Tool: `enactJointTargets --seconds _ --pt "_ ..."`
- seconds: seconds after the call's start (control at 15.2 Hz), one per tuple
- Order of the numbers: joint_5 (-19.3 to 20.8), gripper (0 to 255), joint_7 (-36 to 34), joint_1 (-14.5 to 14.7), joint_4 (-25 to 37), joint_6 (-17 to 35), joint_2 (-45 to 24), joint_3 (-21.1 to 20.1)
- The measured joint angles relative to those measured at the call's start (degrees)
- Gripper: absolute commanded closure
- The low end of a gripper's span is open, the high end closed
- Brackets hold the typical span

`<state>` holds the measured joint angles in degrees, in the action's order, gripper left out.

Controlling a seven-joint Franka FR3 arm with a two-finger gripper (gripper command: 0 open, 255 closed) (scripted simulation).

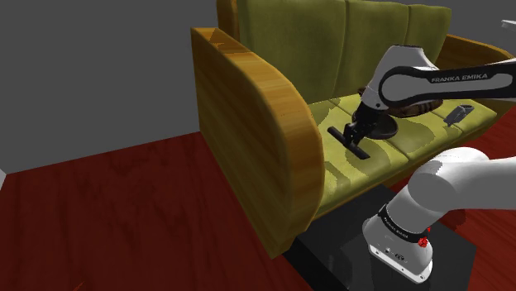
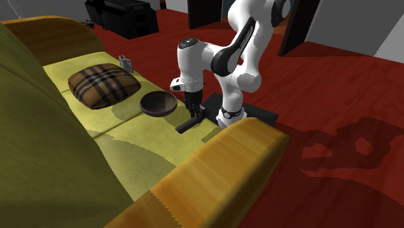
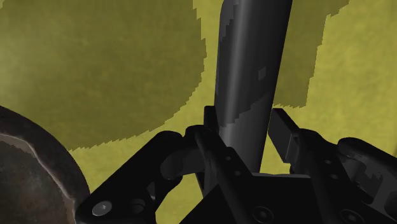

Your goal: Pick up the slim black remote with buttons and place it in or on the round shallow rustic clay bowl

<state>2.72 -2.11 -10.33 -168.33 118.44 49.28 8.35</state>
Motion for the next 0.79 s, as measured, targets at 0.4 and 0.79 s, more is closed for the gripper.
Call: enactJointTargets --seconds 0.4,0.79 --pt "-0.3 255 -0.2 0.0 3.7 -5.9 2.3 -0.4" --pt "-0.7 255 -0.5 0.3 7.9 -11.0 3.1 -0.9"
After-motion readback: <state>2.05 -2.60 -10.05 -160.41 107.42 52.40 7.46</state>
